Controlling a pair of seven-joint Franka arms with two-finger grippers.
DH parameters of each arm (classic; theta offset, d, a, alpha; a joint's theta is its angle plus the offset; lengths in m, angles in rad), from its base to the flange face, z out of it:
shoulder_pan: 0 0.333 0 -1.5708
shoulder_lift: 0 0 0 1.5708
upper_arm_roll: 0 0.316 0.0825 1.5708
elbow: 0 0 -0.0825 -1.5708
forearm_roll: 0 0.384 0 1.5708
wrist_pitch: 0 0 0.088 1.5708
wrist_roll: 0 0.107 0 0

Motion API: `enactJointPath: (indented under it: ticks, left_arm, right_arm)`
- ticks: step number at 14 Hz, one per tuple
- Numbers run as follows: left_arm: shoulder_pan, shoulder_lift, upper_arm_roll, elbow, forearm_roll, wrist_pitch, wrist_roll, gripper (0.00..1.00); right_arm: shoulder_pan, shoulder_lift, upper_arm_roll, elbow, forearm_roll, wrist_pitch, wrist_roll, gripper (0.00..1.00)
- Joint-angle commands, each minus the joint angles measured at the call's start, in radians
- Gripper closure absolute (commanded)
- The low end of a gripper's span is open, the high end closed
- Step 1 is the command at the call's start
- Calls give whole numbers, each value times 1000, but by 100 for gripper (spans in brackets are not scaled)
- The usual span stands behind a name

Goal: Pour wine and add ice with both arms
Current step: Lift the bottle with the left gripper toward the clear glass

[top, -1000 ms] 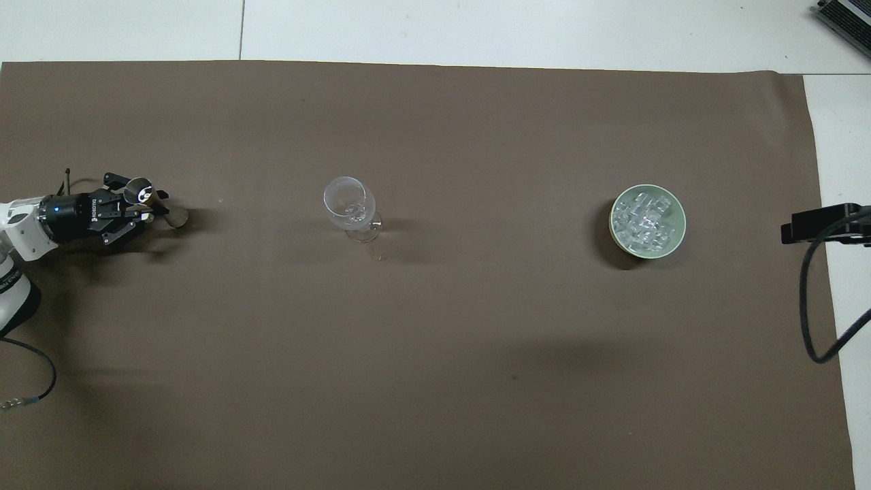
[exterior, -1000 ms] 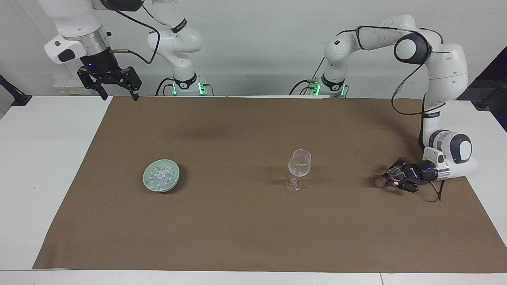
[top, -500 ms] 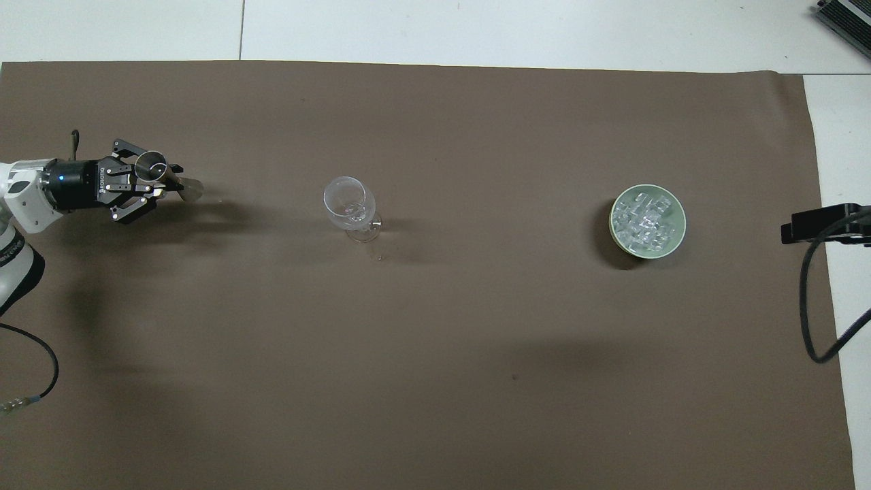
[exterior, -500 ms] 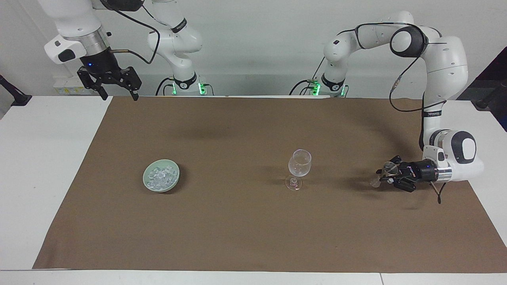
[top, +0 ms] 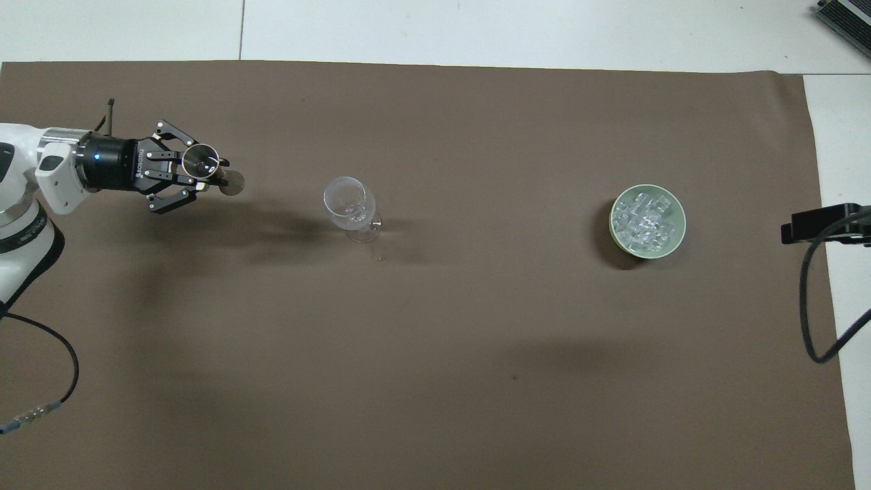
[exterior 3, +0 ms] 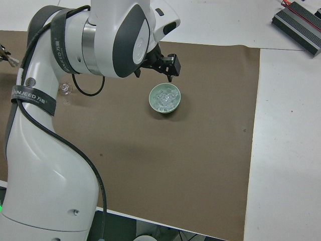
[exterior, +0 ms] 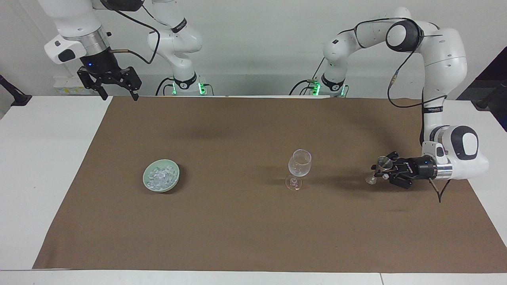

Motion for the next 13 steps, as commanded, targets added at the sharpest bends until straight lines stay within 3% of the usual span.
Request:
enactJointPath:
  ticks: [1, 6, 13]
  left_arm:
    - [-70, -40, 25, -47, -21, 18, 1, 100]
    - [-157, -78, 28, -92, -34, 90, -16, 100]
    - [-189, -126, 34, -93, -38, 138, -61, 100]
  right_arm:
    - [-6, -3, 2, -2, -2, 6, -28, 0]
    - [-6, -3, 2, -2, -2, 6, -28, 0]
    - [-6, -3, 2, -2, -2, 6, -28, 0]
